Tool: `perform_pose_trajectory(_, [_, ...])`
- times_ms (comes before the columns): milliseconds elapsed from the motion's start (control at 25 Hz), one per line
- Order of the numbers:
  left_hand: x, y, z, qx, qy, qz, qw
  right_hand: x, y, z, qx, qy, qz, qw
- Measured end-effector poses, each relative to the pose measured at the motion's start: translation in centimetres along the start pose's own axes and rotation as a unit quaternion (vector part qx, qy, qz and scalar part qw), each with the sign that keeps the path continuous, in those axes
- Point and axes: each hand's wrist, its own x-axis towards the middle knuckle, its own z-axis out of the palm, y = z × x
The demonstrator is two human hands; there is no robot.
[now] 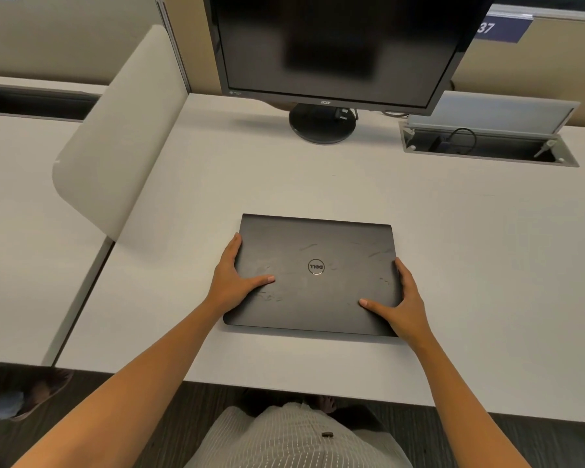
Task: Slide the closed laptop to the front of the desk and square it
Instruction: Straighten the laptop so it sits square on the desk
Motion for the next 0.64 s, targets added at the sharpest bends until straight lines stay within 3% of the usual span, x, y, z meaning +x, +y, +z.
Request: perform_pose_trajectory(640, [-0.47,0.20,0.10,-0.012,0.015,0.003,1.000,0.00,0.60,-0.06,0.005,-0.008,-0.024,1.000])
